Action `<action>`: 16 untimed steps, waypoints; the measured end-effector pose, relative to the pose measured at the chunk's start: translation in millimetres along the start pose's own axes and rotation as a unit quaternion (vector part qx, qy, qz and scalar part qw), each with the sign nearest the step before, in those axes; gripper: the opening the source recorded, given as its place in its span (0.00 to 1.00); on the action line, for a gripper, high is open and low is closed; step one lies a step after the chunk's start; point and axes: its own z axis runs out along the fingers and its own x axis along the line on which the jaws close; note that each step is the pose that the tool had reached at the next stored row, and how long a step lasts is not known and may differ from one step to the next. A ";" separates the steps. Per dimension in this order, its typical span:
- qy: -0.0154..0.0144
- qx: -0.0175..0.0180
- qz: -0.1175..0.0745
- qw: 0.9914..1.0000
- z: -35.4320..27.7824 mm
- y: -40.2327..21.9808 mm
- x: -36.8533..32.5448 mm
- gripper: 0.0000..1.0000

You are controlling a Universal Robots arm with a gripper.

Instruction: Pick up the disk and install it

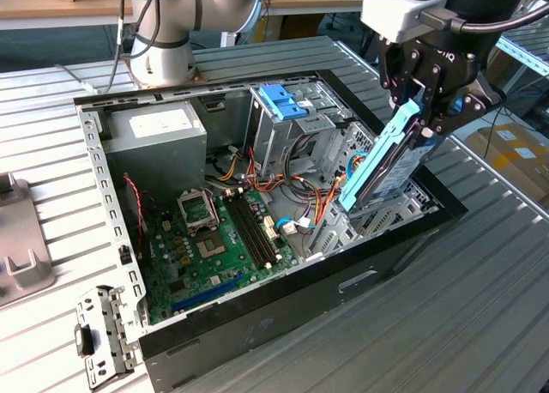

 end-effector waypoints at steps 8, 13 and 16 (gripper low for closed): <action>-0.001 -0.002 0.000 1.000 8.7 2.2 0.6 0.37; -0.003 -0.002 0.001 1.000 10.6 2.6 1.5 0.37; -0.004 -0.002 0.001 1.000 10.1 1.8 1.6 0.37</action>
